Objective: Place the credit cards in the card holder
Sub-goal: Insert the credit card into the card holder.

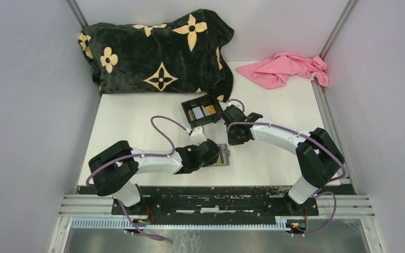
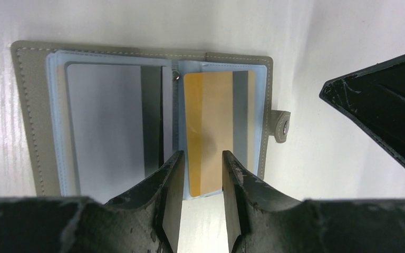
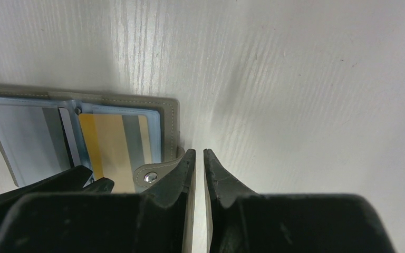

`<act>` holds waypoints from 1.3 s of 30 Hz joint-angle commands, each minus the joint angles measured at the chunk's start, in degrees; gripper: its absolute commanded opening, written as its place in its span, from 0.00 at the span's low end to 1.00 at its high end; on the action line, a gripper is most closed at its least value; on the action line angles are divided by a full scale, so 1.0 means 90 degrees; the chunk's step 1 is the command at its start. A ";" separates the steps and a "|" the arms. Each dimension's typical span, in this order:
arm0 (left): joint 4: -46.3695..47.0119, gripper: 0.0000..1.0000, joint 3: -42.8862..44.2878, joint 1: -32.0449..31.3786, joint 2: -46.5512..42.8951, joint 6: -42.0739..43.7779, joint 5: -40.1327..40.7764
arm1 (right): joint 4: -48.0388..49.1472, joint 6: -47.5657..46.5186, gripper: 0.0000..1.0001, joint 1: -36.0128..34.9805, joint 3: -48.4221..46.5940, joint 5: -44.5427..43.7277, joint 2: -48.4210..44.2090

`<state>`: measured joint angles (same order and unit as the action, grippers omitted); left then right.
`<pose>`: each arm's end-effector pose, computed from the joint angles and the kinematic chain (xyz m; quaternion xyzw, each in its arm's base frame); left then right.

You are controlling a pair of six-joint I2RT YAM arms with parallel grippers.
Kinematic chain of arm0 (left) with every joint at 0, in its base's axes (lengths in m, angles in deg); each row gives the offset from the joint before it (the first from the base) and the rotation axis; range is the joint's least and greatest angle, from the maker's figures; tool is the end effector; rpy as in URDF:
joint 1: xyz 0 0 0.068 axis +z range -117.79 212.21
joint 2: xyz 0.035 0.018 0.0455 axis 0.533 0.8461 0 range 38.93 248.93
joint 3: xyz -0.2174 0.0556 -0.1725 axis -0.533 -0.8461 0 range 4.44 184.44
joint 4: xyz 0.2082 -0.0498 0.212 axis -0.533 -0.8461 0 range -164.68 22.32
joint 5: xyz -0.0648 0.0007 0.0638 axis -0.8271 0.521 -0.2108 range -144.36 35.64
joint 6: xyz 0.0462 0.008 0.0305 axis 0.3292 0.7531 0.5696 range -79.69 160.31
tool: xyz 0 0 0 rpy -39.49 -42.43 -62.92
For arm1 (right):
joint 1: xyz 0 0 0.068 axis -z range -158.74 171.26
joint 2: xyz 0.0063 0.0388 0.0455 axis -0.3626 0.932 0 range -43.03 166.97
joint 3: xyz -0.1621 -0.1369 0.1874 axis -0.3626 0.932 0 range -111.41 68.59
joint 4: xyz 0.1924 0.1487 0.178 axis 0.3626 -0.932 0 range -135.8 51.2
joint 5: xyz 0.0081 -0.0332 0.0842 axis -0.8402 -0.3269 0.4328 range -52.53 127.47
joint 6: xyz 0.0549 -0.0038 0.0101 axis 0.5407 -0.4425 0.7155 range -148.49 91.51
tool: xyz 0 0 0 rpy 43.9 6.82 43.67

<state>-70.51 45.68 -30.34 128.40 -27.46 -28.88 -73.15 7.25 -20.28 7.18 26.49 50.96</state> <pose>0.1631 -0.2780 0.1292 -0.1153 0.9153 -0.2077 0.3252 0.2722 0.2314 0.1804 -0.0302 0.9750 0.0510 0.2140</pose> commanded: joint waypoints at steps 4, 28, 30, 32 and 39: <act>0.0014 0.38 0.0573 -0.0026 0.0357 0.0534 0.0161 | 0.0101 -0.0019 0.16 -0.0035 -0.0260 0.0000 -0.0195; -0.1155 0.40 0.1157 -0.0018 -0.0545 0.0443 0.1553 | -0.0139 -0.0427 0.27 -0.0034 -0.0865 -0.0259 -0.0281; -0.1537 0.40 0.1233 -0.0023 -0.0680 0.0329 0.1647 | -0.0285 -0.0602 0.25 -0.0035 -0.1209 -0.0175 -0.0206; -0.2028 0.41 0.1282 -0.0024 -0.0798 0.0093 0.1720 | -0.0484 -0.0795 0.23 -0.0041 -0.1565 -0.0287 -0.0135; -0.2919 0.41 0.0887 -0.0043 -0.1321 -0.0515 0.1643 | -0.0179 -0.1422 0.22 -0.0036 -0.2363 -0.0479 0.0249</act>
<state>-90.71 55.47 -30.36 119.96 -27.83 -16.77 -76.14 -1.38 -20.28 -8.25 24.24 50.81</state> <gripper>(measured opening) 0.405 0.224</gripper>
